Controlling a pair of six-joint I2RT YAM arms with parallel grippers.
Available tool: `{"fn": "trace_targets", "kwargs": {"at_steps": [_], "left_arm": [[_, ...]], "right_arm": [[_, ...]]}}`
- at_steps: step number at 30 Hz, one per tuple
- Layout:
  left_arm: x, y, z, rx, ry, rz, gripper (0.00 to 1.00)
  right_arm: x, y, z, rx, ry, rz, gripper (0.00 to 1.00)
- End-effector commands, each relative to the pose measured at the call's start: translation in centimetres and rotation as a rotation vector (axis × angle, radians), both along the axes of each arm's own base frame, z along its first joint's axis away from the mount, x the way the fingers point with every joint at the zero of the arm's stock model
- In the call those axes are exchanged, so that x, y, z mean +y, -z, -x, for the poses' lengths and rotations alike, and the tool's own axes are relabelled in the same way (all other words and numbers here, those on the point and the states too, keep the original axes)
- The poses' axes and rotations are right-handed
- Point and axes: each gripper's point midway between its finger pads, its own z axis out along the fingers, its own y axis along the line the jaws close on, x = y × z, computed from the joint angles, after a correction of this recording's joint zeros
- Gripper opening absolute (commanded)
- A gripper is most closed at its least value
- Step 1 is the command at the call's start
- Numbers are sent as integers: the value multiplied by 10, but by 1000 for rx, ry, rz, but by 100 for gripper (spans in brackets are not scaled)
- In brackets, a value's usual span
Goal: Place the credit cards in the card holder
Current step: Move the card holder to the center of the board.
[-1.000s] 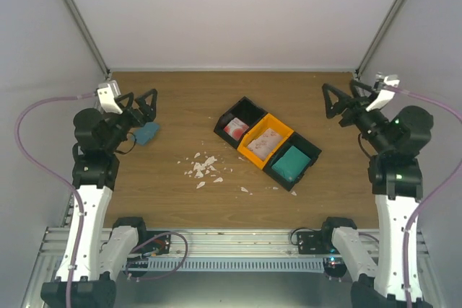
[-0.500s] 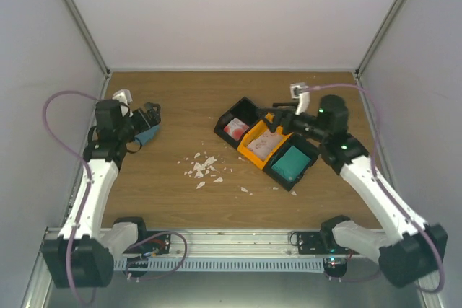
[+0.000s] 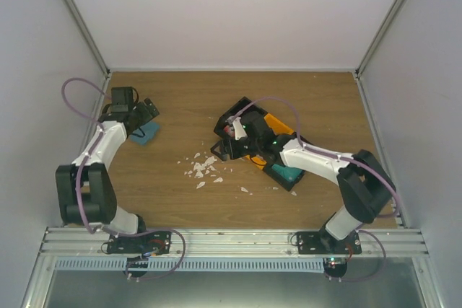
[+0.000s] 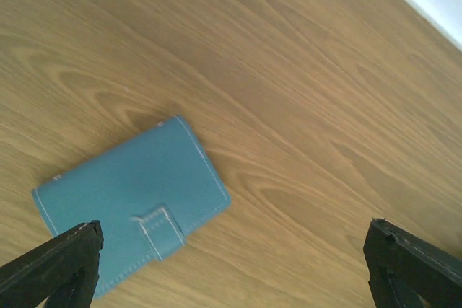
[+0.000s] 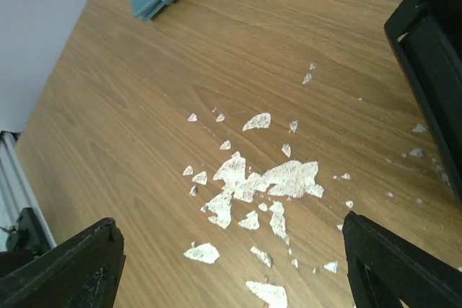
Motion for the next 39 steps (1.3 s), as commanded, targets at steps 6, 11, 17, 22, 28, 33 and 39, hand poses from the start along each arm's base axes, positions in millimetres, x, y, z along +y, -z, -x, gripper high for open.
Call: {"fn": "trace_targets", "kwargs": {"at_steps": [6, 11, 17, 22, 28, 33, 39], "left_arm": [[46, 43, -30, 102, -131, -89, 95], [54, 67, -41, 124, -123, -55, 85], [54, 89, -52, 167, -89, -37, 80], [41, 103, -56, 192, -17, 22, 74], [27, 108, -38, 221, 11, 69, 68], [2, 108, -15, 244, 51, 75, 65], [-31, 105, 9, 242, 115, 85, 63]], "right_arm": [[15, 27, -13, 9, 16, 86, 80], [16, 41, -13, 36, 11, 104, 78], [17, 50, -13, 57, 8, 122, 75], [15, 55, -12, 66, 17, 135, 75], [14, 58, -13, 74, 27, 137, 75], [18, 60, -13, 91, 34, 113, 72], [26, 64, -12, 127, 30, 73, 66]]}}
